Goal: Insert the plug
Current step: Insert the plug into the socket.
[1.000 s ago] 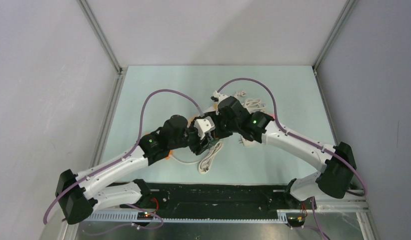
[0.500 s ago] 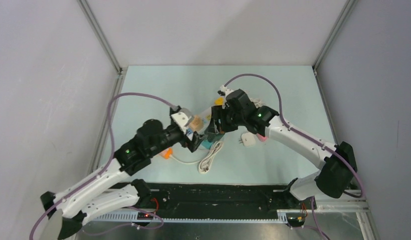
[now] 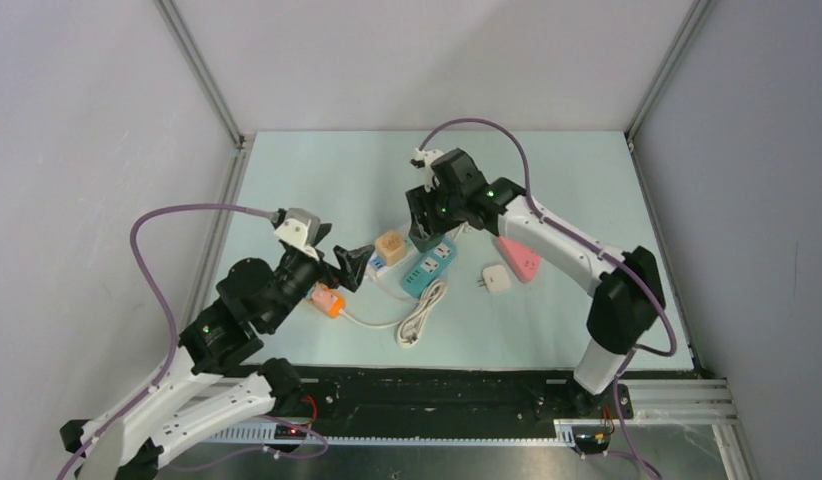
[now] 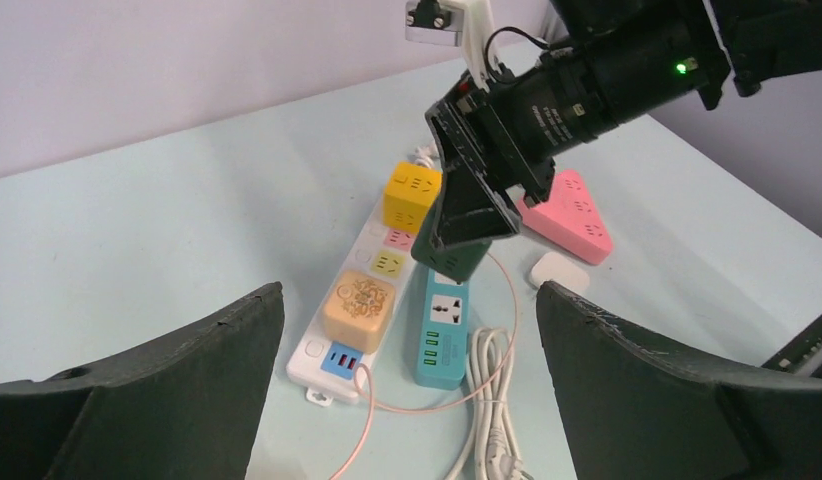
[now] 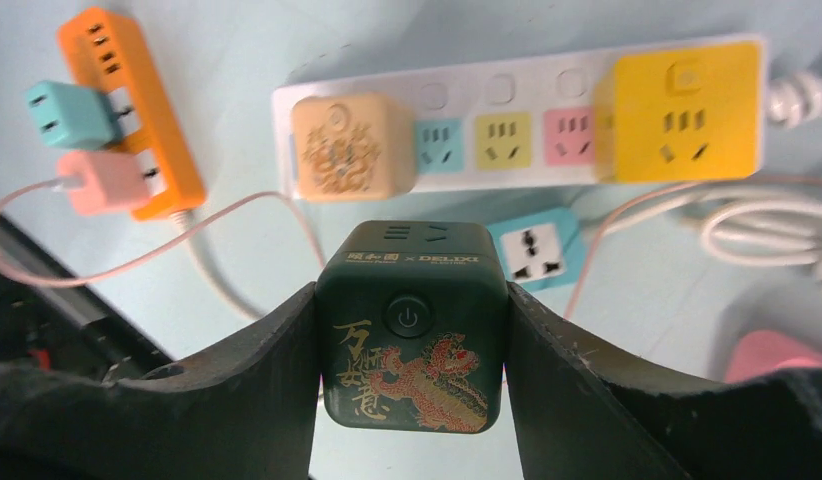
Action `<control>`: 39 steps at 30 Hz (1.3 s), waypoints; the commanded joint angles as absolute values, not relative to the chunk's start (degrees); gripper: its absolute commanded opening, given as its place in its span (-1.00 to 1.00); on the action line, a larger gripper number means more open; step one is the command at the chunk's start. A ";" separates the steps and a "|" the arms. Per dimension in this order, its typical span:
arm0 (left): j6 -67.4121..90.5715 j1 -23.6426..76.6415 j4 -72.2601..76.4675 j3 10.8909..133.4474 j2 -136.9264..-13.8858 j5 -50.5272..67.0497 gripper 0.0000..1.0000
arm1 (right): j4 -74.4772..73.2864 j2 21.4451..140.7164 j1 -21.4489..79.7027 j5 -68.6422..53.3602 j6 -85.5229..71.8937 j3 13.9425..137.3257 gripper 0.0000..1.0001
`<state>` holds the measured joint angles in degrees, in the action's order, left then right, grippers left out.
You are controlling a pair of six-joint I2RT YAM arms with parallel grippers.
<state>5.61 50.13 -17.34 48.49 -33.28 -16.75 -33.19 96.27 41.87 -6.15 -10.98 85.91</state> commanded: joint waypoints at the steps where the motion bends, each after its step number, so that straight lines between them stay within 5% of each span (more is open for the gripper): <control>1: 7.48 50.08 -18.59 48.10 -31.09 -21.32 0.99 | -36.42 101.78 40.76 -0.12 -3.81 95.27 -1.00; 19: 9.77 50.04 -20.68 47.72 -27.43 -27.95 0.99 | -37.61 120.43 34.21 -16.53 4.56 108.85 -1.00; 39: 9.61 50.05 -20.75 46.65 -26.69 -28.95 0.99 | -34.84 123.04 36.71 -11.82 3.61 107.25 -1.00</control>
<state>9.04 50.13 -21.17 47.20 -27.14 -27.33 -37.36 122.39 36.34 -12.45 3.53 106.74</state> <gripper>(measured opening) 0.996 0.628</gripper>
